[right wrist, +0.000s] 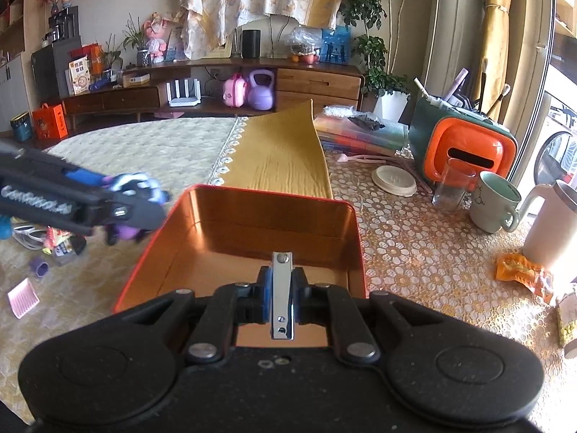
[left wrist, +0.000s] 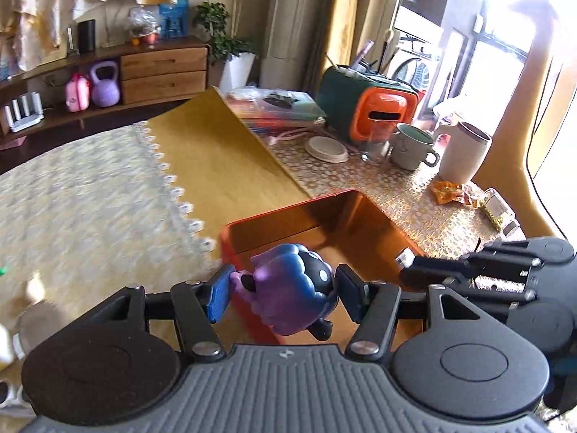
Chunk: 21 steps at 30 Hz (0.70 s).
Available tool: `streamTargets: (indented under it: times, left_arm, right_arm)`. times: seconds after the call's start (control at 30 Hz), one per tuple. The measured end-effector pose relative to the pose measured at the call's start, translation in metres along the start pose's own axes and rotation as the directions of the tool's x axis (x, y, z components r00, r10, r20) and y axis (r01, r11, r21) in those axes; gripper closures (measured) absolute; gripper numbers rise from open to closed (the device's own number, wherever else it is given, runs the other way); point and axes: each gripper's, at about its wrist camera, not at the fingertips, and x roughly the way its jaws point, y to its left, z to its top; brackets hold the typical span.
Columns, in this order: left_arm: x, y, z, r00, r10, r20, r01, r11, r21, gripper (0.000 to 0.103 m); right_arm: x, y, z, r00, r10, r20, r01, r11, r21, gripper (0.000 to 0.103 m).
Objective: Organize rigid objects
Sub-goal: 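Carry the toy with the left gripper and the clipper with the right gripper over the red tin box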
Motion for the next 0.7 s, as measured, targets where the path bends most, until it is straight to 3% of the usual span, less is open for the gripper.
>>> streamTargets:
  times: [0.43, 0.7]
  left_arm:
    - [0.083, -0.024, 0.021, 0.995, 0.012, -0.101, -0.01, 1.0, 0.019, 0.042]
    - [0.11, -0.022, 0.022, 0.988, 0.006, -0.154, -0.007, 1.0, -0.003, 0.042]
  right_arm:
    - [0.037, -0.006, -0.002, 0.996, 0.035, -0.078, -0.035, 0.999, -0.001, 0.093]
    - [0.054, -0.004, -0.007, 0.989, 0.047, -0.139, -0.048, 0.999, -0.005, 0.093]
